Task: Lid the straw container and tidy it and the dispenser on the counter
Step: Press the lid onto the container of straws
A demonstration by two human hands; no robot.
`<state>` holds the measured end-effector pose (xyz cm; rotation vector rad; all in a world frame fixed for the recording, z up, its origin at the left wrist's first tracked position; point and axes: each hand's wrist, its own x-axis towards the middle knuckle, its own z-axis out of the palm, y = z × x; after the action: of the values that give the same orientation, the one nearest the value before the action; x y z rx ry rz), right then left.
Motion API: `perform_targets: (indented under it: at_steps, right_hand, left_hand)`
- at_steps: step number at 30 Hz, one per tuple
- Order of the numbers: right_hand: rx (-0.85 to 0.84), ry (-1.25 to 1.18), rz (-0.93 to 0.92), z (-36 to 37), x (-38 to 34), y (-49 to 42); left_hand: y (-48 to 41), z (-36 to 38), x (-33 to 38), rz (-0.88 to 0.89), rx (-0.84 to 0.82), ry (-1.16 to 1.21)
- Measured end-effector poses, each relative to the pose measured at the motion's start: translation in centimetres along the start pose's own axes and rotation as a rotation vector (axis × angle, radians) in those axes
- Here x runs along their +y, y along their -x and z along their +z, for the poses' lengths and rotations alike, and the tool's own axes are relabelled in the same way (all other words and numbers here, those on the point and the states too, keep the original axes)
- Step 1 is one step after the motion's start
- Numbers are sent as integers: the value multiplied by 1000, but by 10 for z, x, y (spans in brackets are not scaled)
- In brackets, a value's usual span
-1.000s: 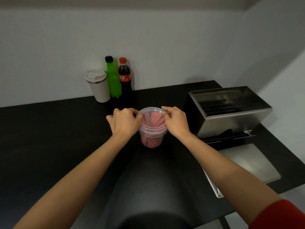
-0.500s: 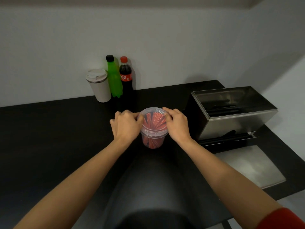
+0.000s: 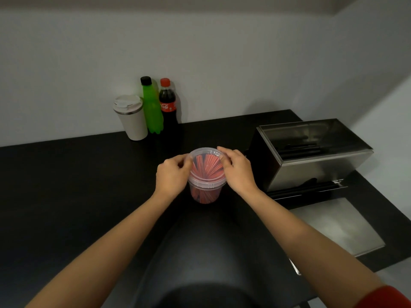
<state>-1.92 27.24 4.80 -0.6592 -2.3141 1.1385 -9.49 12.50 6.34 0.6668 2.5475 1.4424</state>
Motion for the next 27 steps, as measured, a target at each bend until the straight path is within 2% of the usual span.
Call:
perform_targets:
  at_steps: [5,16,21,27]
  right_hand:
    - [-27,-67,79,0,-1,-4]
    - [-1,-19,97,-3,-8,1]
    - [89,13,8,-19,-21,6]
    - [124,38,-32,-40,-31,22]
  left_hand:
    - [-8,-4,-1,-39,-56,83]
    - [-8,-1,0,-22,-1,66]
    - [-7,-8,19,120,109,33]
    - [6,-6,44,249,107,25]
